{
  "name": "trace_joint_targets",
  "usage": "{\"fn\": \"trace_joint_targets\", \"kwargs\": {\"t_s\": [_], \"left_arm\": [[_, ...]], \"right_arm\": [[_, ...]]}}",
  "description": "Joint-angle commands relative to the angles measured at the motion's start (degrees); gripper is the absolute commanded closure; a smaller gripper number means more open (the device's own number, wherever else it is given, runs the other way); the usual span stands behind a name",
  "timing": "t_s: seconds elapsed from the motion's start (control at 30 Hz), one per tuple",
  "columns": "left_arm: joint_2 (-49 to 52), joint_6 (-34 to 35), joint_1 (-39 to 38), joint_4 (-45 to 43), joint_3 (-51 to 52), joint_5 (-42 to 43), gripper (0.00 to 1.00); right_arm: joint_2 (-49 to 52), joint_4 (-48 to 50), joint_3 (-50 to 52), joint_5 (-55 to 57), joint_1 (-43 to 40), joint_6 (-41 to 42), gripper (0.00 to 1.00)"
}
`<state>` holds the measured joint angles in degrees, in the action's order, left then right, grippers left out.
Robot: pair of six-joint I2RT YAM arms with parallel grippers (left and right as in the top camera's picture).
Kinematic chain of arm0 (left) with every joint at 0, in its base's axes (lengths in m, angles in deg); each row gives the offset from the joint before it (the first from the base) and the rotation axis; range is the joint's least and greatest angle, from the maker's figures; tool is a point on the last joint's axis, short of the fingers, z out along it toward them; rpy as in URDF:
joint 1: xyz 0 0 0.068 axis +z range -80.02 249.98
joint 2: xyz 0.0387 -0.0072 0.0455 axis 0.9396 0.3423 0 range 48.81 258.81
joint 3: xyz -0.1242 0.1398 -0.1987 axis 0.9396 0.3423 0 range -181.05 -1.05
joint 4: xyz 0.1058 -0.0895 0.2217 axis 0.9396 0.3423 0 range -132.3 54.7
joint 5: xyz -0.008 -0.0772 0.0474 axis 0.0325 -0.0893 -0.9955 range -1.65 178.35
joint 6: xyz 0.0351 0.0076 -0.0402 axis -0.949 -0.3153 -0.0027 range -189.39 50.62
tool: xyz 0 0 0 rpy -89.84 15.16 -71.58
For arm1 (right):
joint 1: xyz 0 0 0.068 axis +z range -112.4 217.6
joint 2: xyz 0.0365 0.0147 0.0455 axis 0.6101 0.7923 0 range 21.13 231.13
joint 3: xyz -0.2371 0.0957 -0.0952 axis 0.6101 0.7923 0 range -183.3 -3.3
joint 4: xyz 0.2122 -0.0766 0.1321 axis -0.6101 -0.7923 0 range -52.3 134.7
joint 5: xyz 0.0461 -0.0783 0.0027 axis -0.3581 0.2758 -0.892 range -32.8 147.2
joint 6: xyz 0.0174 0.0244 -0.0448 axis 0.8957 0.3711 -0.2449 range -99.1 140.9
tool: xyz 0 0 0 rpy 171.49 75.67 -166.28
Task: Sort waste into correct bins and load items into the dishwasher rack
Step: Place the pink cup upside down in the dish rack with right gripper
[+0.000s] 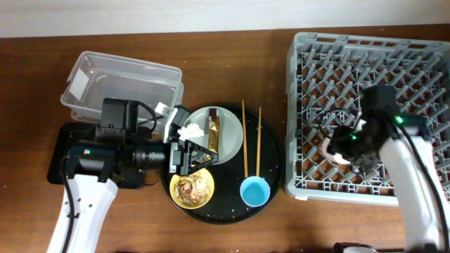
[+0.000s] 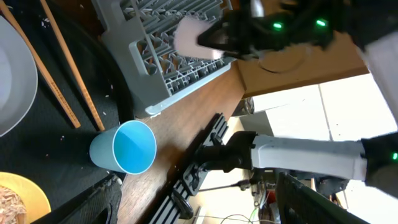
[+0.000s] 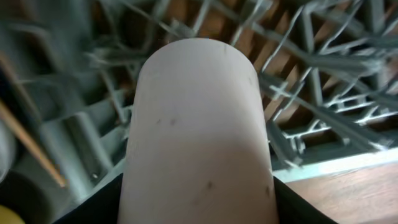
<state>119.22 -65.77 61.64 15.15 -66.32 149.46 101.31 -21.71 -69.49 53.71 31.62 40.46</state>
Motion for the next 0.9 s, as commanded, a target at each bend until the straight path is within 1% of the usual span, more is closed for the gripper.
{"fn": "trace_joint_targets", "kwargs": {"t_s": [0.0,0.03,0.07,0.13,0.2,0.27,0.33,0.37,0.4,0.47,0.5,0.53,0.57,0.6,0.67,0.77,0.83,0.87], "left_arm": [[-0.02,-0.68,-0.15,0.61,-0.44,-2.29,0.21],[-0.02,-0.68,-0.20,0.96,-0.44,-2.95,0.21],[-0.02,-0.68,-0.50,1.20,-0.44,-3.82,0.21],[-0.02,-0.66,-1.92,1.36,-0.44,-6.84,0.21],[-0.02,-0.09,-6.36,1.31,-0.44,-15.63,0.23],[-0.02,1.57,-11.56,1.05,-0.44,-24.59,0.24],[0.52,5.92,-20.09,0.46,-0.42,-41.59,0.27],[1.11,7.34,-22.97,0.24,-0.39,-46.56,0.28],[2.16,8.52,-26.18,-0.26,-0.39,-51.08,0.29],[5.57,9.75,-31.76,-2.71,-0.39,-56.06,0.30],[8.07,10.29,-34.05,-4.59,-0.39,-57.07,0.31],[10.95,10.43,-35.58,-6.23,-0.39,-57.99,0.35],[14.62,12.09,-36.54,-7.65,-0.42,-59.28,0.39],[16.90,12.24,-36.68,-8.70,-0.42,-58.88,0.43],[20.70,12.31,-36.65,-10.38,-0.42,-57.75,0.51],[26.14,13.70,-36.65,-12.52,-0.42,-55.63,0.57],[27.36,13.68,-36.65,-13.60,-0.42,-52.00,0.65],[27.36,13.68,-36.65,-13.81,-0.42,-51.32,0.67]], "right_arm": [[4.39,0.90,-0.79,-0.83,-0.46,0.28,0.19],[4.46,0.63,-1.20,-0.87,-0.48,0.26,0.13],[4.00,-0.07,-2.03,-1.07,-0.46,0.26,0.09],[2.08,-2.32,-4.35,-2.64,-0.42,0.20,0.08],[-2.75,-4.68,-6.82,-9.81,-0.42,-2.78,0.08],[-8.44,-5.20,-7.45,-15.45,-0.42,-3.30,0.08],[-16.28,-5.31,-7.45,-18.88,-0.42,-3.17,0.08],[-18.23,-5.40,-7.45,-19.65,-0.42,-3.19,0.08],[-21.75,-5.51,-7.45,-20.55,-0.42,-3.17,0.08],[-28.28,-6.05,-7.43,-20.74,-0.42,-2.95,0.08],[-30.36,-6.29,-7.43,-20.72,-0.42,-2.97,0.08],[-32.74,-6.62,-7.43,-20.74,-0.42,-2.95,0.08],[-35.21,-7.23,-7.43,-20.74,-0.42,-2.97,0.08],[-36.44,-7.87,-7.43,-20.74,-0.42,-2.97,0.08],[-37.70,-9.11,-7.43,-20.72,-0.42,-3.02,0.08],[-37.83,-10.60,-7.17,-20.70,-0.42,-3.02,0.08],[-37.70,-10.56,-6.45,-20.70,-0.42,-3.02,0.08],[-37.64,-10.58,-6.34,-20.70,-0.42,-3.02,0.08]]}}
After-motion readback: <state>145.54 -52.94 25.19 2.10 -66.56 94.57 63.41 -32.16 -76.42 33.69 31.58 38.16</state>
